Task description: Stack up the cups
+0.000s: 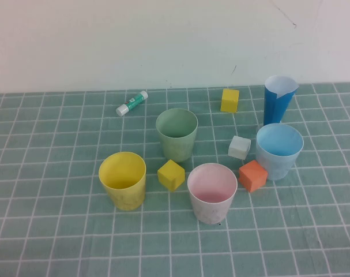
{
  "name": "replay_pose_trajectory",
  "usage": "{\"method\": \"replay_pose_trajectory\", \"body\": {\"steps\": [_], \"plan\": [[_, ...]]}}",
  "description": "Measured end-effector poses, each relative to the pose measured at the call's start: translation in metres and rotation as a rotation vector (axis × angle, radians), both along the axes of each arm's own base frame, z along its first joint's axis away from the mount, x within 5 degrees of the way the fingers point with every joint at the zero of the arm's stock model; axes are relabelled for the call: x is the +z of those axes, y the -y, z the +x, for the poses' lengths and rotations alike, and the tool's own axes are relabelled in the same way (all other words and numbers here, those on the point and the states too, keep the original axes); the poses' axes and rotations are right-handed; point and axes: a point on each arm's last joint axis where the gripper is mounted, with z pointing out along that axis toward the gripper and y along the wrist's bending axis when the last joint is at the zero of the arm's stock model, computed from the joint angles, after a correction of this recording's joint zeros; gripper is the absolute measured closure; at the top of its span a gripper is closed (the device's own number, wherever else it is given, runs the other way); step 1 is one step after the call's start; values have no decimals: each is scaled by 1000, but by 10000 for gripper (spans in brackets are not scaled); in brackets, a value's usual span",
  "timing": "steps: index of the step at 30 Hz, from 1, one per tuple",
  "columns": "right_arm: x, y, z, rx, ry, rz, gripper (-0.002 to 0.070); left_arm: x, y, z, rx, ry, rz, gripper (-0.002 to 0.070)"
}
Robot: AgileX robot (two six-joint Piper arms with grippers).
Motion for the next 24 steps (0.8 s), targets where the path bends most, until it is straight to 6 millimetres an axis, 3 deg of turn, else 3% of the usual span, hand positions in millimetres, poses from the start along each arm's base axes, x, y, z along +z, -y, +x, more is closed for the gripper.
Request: {"method": "replay_pose_trajectory", "body": {"steps": [24], "plan": [[0,0,0,0,6,-2,679,1,0,0,1,12,-4,677]]}}
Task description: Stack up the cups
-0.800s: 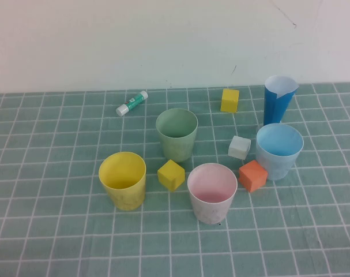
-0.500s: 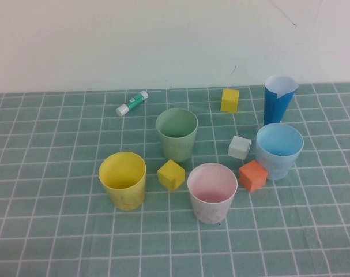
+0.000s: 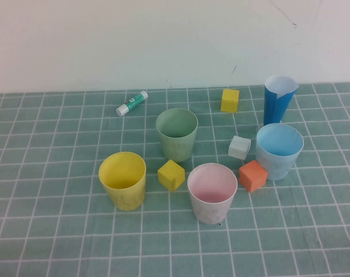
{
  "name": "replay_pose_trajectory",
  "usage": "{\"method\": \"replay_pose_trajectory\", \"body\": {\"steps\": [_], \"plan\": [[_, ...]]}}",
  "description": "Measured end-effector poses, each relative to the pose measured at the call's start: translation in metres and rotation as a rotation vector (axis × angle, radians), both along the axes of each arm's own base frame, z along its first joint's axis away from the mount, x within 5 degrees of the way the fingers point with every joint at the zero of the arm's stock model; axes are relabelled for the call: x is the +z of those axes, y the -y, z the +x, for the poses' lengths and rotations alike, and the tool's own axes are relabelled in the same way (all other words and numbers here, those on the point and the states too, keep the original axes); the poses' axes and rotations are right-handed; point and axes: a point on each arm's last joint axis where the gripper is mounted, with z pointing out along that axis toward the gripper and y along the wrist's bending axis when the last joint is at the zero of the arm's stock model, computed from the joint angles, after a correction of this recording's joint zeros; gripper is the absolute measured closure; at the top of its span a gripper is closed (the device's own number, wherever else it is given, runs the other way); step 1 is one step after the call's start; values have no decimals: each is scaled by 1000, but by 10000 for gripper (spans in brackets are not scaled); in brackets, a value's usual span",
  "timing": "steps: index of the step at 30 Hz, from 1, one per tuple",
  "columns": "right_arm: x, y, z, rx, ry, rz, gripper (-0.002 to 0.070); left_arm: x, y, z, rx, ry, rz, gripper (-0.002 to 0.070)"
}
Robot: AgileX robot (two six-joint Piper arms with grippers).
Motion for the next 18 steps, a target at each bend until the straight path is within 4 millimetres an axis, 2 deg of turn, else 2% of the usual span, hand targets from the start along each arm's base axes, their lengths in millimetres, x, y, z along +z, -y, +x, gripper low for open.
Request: {"method": "replay_pose_trajectory", "body": {"steps": [5,13,18], "plan": [[6,0,3,-4,91,-3,679,8,0,2,3,101,-12,677],[47,2,3,-24,554,-18,679,50,-2,-1,17,562,-63,677],[66,3,-3,-33,767,-19,679,63,-3,-6,22,715,-81,677]]}}
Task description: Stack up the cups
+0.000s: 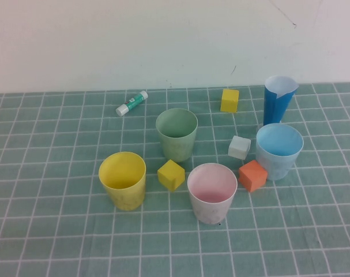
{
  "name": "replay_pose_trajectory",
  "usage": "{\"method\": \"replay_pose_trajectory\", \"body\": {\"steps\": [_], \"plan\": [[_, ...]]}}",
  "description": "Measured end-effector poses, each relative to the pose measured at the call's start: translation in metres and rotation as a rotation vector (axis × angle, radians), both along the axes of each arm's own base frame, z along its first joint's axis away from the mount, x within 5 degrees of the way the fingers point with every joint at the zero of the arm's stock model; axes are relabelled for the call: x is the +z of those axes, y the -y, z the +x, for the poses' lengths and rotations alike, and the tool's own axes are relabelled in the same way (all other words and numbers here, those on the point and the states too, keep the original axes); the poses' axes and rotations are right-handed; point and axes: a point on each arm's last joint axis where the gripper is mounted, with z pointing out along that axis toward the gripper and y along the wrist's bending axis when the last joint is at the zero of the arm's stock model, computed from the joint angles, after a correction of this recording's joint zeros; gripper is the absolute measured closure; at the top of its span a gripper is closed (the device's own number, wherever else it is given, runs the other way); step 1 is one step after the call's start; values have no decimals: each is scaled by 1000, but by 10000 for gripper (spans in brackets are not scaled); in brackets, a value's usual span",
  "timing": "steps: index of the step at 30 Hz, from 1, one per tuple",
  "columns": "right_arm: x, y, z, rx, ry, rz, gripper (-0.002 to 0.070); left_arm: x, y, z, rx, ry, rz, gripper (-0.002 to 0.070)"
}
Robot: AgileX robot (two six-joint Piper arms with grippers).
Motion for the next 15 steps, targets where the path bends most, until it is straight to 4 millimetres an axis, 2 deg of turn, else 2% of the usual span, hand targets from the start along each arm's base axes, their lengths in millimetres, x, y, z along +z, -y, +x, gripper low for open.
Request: {"method": "replay_pose_trajectory", "body": {"steps": [4,8,15], "plan": [[9,3,-5,14,119,93,679,5,-1,-2,-10,53,-36,677],[11,8,-7,19,158,208,679,8,-1,-4,-32,88,-70,677],[12,8,-8,17,178,204,679,7,0,-3,-37,60,-76,677]]}}
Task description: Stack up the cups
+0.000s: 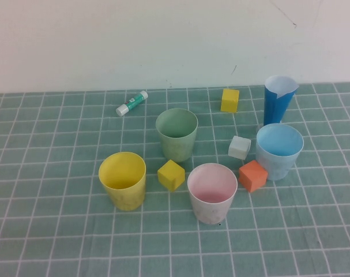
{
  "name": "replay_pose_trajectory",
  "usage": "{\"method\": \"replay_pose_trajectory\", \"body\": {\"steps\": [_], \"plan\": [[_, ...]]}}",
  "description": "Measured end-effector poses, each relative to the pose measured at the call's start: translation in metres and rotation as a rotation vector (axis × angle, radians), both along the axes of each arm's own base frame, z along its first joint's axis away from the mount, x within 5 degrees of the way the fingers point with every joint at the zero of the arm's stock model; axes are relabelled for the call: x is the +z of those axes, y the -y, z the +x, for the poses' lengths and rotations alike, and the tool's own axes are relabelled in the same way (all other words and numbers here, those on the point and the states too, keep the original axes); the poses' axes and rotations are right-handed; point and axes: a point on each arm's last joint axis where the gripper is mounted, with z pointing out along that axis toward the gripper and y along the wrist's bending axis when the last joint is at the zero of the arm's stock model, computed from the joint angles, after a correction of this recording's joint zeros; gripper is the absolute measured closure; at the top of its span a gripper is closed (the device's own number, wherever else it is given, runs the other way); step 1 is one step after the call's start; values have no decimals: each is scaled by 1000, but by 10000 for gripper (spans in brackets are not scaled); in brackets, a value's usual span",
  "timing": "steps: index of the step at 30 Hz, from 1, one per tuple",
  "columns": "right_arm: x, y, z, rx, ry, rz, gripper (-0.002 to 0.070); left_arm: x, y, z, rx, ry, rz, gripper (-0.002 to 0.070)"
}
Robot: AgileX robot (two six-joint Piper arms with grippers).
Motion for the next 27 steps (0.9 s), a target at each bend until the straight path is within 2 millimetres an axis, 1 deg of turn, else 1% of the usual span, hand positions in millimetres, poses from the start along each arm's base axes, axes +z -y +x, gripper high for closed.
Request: {"method": "replay_pose_trajectory", "body": {"steps": [2,5,6,7,10,13,17,19,21,23,25,27], "plan": [[-1,-1,1,-4,-21,-36,679,6,0,0,-2,-43,5,677],[1,-4,4,14,-127,-68,679,26,0,-4,-6,-103,13,677],[5,-5,4,18,-172,-87,679,31,0,-6,-8,-126,16,677],[9,-7,4,18,-217,-115,679,41,0,-7,-9,-144,18,677],[23,-9,0,-2,-341,-242,679,58,1,-3,-16,-279,29,677],[32,-12,2,0,-525,-380,679,76,3,7,-25,-437,35,677],[32,-15,12,71,-827,-511,679,93,6,31,-25,-668,99,677],[29,-15,20,111,-948,-529,679,98,9,49,-22,-768,167,677],[24,-15,28,146,-1044,-530,679,98,12,70,-33,-855,203,673],[18,-16,37,186,-1119,-512,679,101,16,88,-56,-907,207,643],[14,-18,43,224,-1165,-482,679,100,21,106,-87,-964,206,566],[12,-20,47,251,-1187,-458,679,100,26,123,-114,-1017,195,427]]}}
